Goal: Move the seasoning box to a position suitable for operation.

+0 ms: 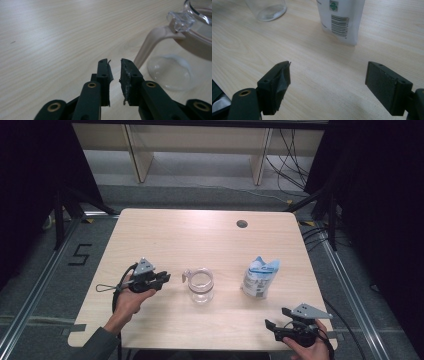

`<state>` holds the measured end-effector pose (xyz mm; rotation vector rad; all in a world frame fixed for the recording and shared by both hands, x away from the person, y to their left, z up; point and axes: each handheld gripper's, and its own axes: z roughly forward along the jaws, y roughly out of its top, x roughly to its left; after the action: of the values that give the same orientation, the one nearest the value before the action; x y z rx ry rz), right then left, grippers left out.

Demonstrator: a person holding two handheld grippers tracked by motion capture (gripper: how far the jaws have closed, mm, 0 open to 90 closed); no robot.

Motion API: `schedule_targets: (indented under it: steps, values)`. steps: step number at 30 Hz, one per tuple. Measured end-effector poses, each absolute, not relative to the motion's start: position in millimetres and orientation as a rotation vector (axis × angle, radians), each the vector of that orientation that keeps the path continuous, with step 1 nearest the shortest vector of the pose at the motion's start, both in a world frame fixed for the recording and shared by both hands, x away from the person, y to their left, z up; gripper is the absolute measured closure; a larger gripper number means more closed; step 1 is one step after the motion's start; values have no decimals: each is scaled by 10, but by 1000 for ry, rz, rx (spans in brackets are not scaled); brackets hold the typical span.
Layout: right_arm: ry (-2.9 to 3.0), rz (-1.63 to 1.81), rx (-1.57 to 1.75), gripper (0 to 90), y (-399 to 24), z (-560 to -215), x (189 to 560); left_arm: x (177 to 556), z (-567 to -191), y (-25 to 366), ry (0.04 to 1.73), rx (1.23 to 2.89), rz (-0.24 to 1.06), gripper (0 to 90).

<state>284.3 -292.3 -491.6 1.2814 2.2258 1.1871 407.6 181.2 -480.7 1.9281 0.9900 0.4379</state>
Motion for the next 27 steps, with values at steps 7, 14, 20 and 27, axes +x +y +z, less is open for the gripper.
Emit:
schedule_targets:
  steps: [7,14,20,27]
  values:
    - [2216,1197,1328,215,-2904,-4908,2822,4245,-4776,1790,1002,1903,424,845]
    - [2233,1196,1301,217,-2914,-4914,2842,4366,-4751,1722,967,1919,404,860]
    - [2224,1189,1281,219,-2911,-4920,2845,4428,-4730,1599,913,1959,383,876]
    - [2225,1195,1266,219,-2908,-4920,2846,4446,-4730,1542,864,1984,348,880]
